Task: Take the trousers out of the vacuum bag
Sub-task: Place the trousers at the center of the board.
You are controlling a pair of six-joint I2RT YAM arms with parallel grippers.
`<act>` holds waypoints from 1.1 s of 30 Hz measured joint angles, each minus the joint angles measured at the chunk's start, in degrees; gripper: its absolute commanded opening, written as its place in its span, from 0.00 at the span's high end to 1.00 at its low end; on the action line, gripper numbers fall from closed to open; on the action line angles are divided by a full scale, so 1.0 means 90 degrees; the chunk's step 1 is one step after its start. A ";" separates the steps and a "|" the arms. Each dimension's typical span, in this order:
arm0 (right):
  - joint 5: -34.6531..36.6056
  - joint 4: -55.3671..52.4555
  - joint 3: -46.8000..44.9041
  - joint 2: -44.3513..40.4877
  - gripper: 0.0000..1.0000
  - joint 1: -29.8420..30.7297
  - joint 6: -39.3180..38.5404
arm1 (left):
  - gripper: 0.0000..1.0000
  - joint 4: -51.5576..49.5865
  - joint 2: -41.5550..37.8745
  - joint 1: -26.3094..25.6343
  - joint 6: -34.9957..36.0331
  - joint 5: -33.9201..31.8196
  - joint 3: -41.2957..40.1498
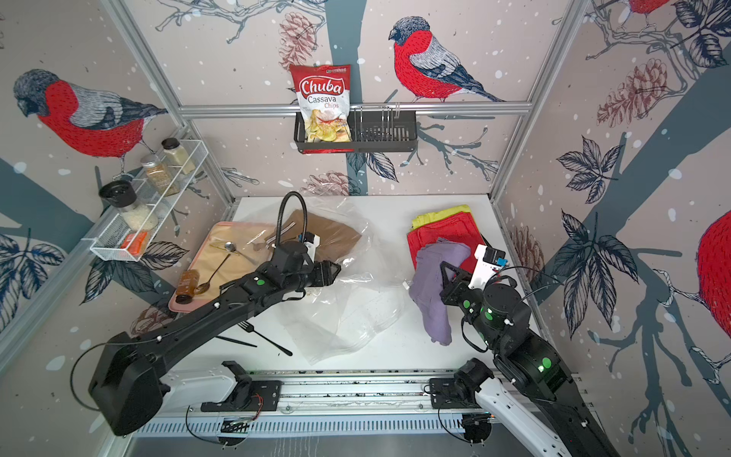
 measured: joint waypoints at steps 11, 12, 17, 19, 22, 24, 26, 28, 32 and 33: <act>0.0112 0.0843 0.0823 0.1178 1.00 -0.0039 -0.0287 | 0.02 -0.0044 -0.0852 -0.0415 -0.0015 0.0750 0.0379; 0.0146 0.0916 0.0918 0.1299 1.00 -0.0049 -0.0308 | 0.02 -0.0017 -0.0867 -0.0563 0.0029 0.0750 0.0440; 0.0170 0.1231 0.1392 0.1843 1.00 -0.0192 -0.0466 | 0.02 0.0464 -0.0707 -0.1083 0.0056 0.0930 0.0488; 0.0158 0.1396 0.1583 0.2040 1.00 -0.0294 -0.0503 | 0.04 0.0738 -0.0590 -0.1202 -0.0049 0.1025 0.0454; 0.0095 0.1564 0.1826 0.2278 1.00 -0.0498 -0.0617 | 0.12 0.1120 -0.0423 -0.1479 -0.0194 0.1120 0.0466; -0.0056 0.1700 0.1953 0.2407 1.00 -0.0697 -0.0641 | 0.21 0.1280 -0.0231 -0.1773 -0.0192 0.1122 0.0571; -0.0236 0.1838 0.2052 0.2535 1.00 -0.0923 -0.0639 | 0.31 0.1460 -0.0010 -0.2030 -0.0182 0.1095 0.0665; -0.0459 0.1960 0.2132 0.2664 1.00 -0.1168 -0.0629 | 0.44 0.1829 0.0238 -0.2232 -0.0209 0.1090 0.0639; -0.0940 0.2188 0.2161 0.2841 1.00 -0.1620 -0.0427 | 0.61 0.3016 0.0821 -0.2414 -0.0767 0.1093 0.0296; -0.1059 0.2234 0.2161 0.2875 1.00 -0.1729 -0.0420 | 0.69 0.3230 0.1059 -0.2501 -0.0884 0.1090 0.0342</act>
